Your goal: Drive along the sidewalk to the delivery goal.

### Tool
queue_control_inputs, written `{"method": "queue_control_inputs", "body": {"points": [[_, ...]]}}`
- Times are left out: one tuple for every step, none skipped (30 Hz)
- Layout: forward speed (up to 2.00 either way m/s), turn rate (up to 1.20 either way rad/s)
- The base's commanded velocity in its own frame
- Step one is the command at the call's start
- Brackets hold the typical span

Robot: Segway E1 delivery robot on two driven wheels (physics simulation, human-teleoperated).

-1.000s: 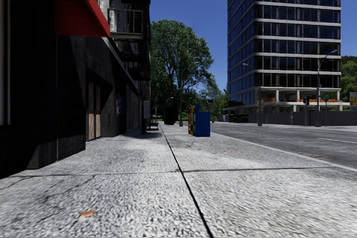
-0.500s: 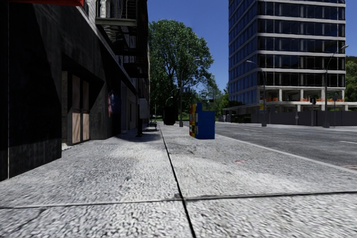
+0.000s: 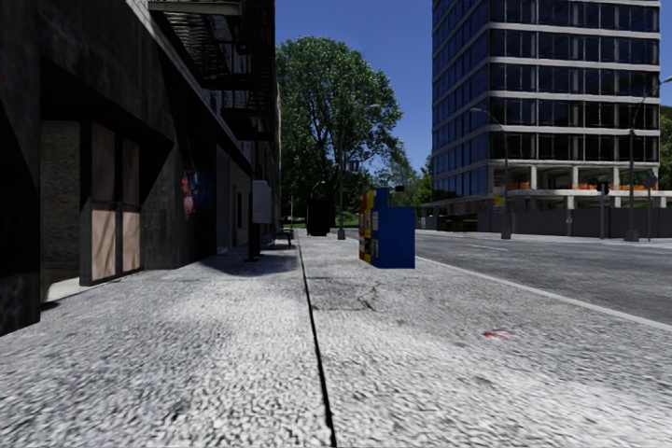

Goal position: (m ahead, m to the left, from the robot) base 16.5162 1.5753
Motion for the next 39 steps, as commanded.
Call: {"method": "queue_control_inputs", "body": {"points": [[2.00,0.00],[2.00,0.00],[2.00,0.00],[2.00,0.00],[2.00,0.00],[2.00,0.00],[2.00,0.00],[2.00,0.00],[2.00,0.00],[2.00,0.01],[2.00,0.03],[2.00,0.07],[2.00,0.07],[2.00,0.10],[2.00,0.11],[2.00,0.12],[2.00,0.12],[2.00,0.16],[2.00,0.17],[2.00,0.17],[2.00,0.17],[2.00,0.17],[2.00,0.18],[2.00,0.19],[2.00,0.19],[2.00,0.19],[2.00,0.20],[2.00,0.21],[2.00,0.21],[2.00,0.24],[2.00,0.24],[2.00,0.24],[2.00,0.24],[2.00,0.24],[2.00,0.24],[2.00,0.24],[2.00,0.24],[2.00,0.25],[2.00,0.26]]}}
